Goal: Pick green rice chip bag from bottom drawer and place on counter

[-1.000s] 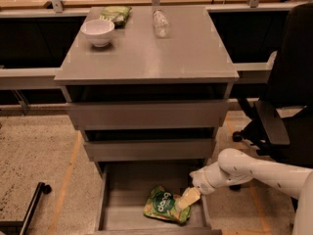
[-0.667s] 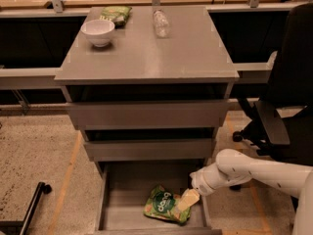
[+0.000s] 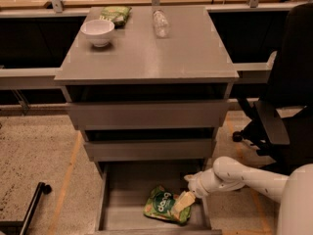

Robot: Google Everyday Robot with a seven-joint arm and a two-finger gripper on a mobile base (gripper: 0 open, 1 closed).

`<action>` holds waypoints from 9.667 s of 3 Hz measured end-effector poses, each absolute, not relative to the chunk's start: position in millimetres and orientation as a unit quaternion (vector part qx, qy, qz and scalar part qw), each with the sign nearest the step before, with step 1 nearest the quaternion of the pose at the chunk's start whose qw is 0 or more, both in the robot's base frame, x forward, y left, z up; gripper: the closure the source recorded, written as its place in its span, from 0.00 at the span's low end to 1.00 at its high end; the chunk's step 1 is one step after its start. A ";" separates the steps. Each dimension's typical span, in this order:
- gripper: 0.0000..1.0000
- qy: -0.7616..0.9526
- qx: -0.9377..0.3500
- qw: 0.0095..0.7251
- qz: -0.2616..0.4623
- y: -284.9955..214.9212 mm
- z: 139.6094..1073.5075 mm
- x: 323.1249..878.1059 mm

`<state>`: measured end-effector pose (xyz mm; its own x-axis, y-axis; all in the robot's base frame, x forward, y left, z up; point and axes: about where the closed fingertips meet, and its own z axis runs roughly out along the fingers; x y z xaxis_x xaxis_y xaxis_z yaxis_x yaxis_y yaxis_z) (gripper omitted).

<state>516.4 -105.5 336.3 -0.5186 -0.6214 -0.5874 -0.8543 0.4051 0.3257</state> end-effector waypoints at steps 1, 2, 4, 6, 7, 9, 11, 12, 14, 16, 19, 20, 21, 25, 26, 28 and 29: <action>0.00 0.810 -0.426 0.207 0.345 -104.3 276.0 533.8; 0.00 0.815 -0.420 0.212 0.337 -109.5 277.5 539.1; 0.00 0.834 -0.432 0.168 0.299 -98.1 227.6 521.7; 0.00 0.852 -0.385 0.163 0.314 -91.2 151.2 539.2; 0.00 0.856 -0.343 0.172 0.347 -89.7 123.8 547.6; 0.41 0.856 -0.341 0.173 0.348 -90.2 130.5 548.2; 0.88 0.849 -0.335 0.177 0.368 -84.9 136.4 535.6; 1.00 0.836 -0.345 0.193 0.380 -79.2 169.4 532.9; 1.00 0.776 -0.417 0.257 0.398 -80.3 353.0 530.2; 1.00 0.714 -0.501 0.311 0.377 -95.4 539.1 532.1; 1.00 0.702 -0.547 0.343 0.301 -92.0 689.8 540.0; 1.00 0.691 -0.555 0.358 0.294 -90.6 709.3 547.5; 1.00 0.654 -0.580 0.387 0.293 -84.6 758.2 557.0; 1.00 0.574 -0.668 0.454 0.135 -32.4 996.3 591.0; 1.00 0.574 -0.668 0.453 0.137 -32.3 995.1 590.5; 1.00 0.631 -0.616 0.462 0.097 -39.7 981.1 634.4; 0.86 0.656 -0.597 0.456 0.078 -52.7 963.0 677.1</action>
Offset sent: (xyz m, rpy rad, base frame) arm 0.0058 -0.0024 -0.0353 0.0619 0.0173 -0.0250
